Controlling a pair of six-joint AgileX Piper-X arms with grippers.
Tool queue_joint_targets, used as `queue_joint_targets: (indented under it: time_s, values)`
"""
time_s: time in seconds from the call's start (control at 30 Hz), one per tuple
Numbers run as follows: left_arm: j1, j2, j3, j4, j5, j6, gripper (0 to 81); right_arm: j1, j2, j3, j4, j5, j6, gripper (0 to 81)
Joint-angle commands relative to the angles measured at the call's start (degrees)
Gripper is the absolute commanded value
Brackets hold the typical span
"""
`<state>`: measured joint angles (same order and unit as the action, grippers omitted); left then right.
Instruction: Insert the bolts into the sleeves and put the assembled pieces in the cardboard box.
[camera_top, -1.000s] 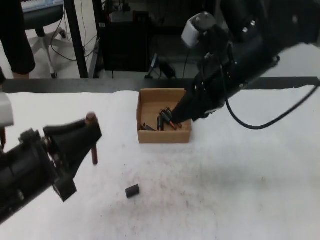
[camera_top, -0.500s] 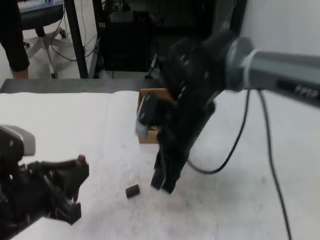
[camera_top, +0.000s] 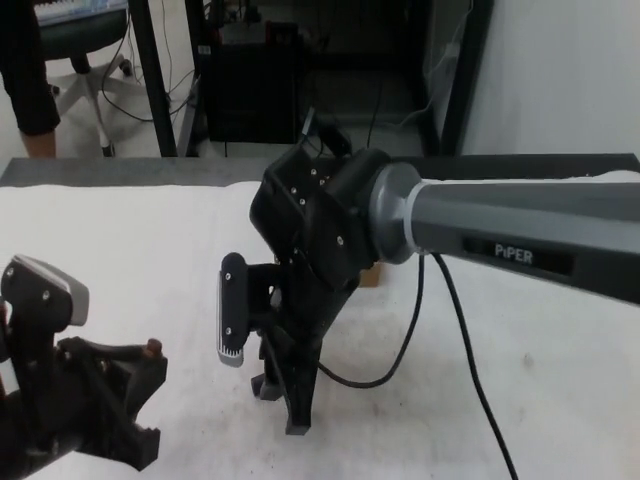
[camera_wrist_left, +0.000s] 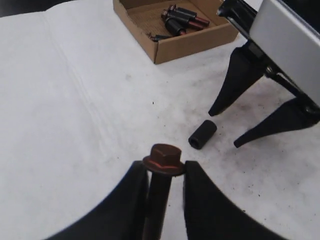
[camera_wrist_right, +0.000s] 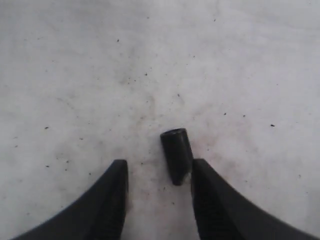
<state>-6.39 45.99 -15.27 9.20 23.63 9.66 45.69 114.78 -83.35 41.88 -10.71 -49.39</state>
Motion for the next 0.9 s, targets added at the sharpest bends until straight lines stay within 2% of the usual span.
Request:
queue_joint_targets:
  time_s: [0.0,0.87]
  values:
    - [0.1,-0.5,-0.8,0.9,-0.8,0.8,0.0,-0.5,1.0,-0.6,-0.7,0.3,-0.8,37.8]
    - [0.1,-0.5,-0.8,0.9,-0.8,1.9,0.0,-0.5,6.6,-5.2,-0.4,1.4,-2.3,34.7]
